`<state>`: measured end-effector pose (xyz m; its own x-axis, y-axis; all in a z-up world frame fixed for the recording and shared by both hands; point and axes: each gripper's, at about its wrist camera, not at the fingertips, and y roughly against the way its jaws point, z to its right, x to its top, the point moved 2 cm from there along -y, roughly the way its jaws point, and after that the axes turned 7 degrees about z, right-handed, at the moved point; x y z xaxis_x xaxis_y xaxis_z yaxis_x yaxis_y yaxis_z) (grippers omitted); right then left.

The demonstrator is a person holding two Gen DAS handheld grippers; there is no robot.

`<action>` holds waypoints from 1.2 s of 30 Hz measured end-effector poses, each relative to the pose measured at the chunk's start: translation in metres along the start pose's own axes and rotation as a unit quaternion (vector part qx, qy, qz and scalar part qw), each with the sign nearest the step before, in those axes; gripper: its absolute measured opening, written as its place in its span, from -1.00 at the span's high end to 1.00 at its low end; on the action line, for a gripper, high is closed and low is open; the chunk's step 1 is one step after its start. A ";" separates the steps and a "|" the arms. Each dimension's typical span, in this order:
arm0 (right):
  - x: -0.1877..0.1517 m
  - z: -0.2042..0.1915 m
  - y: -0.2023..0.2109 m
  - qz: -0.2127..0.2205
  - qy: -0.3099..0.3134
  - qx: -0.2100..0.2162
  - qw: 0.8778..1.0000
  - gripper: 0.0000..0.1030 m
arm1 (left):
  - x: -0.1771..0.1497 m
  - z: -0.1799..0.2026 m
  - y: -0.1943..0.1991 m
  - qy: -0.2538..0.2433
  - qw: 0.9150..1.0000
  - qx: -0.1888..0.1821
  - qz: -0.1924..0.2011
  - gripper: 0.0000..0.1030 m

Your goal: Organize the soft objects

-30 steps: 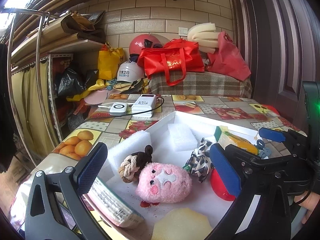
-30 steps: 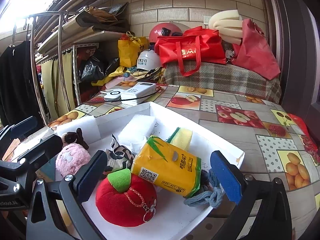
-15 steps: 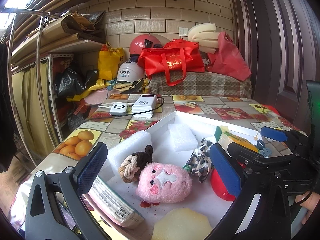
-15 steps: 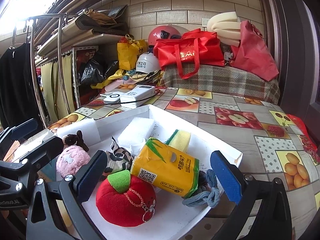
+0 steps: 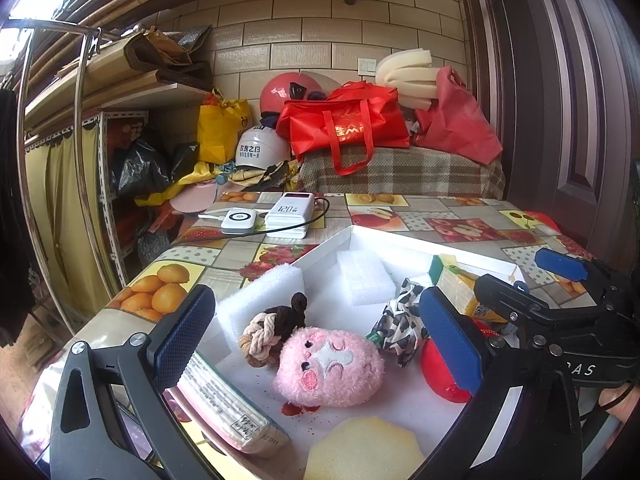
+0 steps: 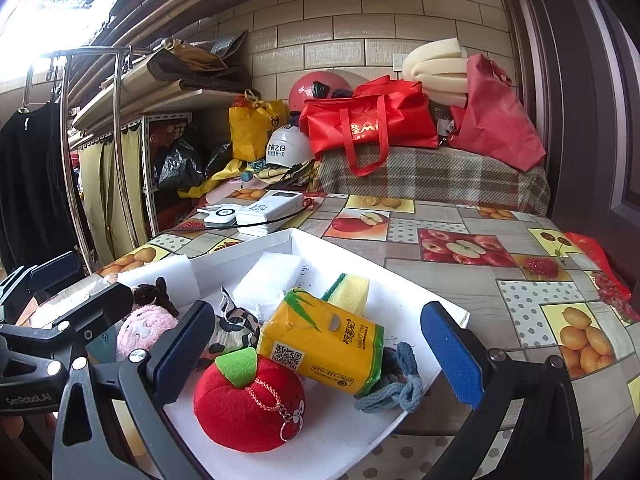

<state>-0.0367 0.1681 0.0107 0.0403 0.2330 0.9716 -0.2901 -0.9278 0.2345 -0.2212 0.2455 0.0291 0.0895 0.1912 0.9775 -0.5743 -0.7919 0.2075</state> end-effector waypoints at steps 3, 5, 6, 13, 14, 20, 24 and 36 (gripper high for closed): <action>-0.003 0.004 0.005 -0.005 -0.004 0.000 1.000 -1.00 | 0.001 0.002 0.004 -0.003 1.000 0.002 0.006 -1.00; -0.006 0.006 0.013 -0.006 -0.005 0.007 1.000 -1.00 | 0.001 0.002 0.007 -0.002 1.000 0.001 0.003 -1.00; -0.007 0.007 0.017 -0.006 -0.004 0.008 1.000 -1.00 | 0.000 0.004 0.009 -0.001 1.000 0.000 0.003 -1.00; -0.018 0.018 0.064 0.004 0.019 0.017 1.000 -1.00 | -0.009 0.035 0.032 -0.016 0.999 -0.041 -0.024 -1.00; -0.019 0.020 0.072 0.007 0.024 0.014 1.000 -1.00 | -0.010 0.043 0.035 -0.023 0.998 -0.046 -0.030 -1.00; -0.023 0.042 0.119 0.018 0.069 -0.054 0.996 -1.00 | -0.016 0.072 0.055 -0.021 0.995 -0.073 -0.059 -1.00; -0.026 0.075 0.159 0.049 0.010 -0.082 0.995 -1.00 | -0.015 0.082 0.070 -0.029 0.997 -0.058 -0.043 -1.00; -0.030 0.107 0.203 0.111 -0.041 -0.239 0.964 -1.00 | -0.015 0.104 0.084 -0.091 0.996 -0.006 -0.006 -1.00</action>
<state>0.0056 -0.0587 0.0323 -0.0038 0.0021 1.0000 -0.7075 -0.7067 -0.0013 -0.1866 0.1160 0.0357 0.2422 0.0918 0.9659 -0.5812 -0.7834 0.2202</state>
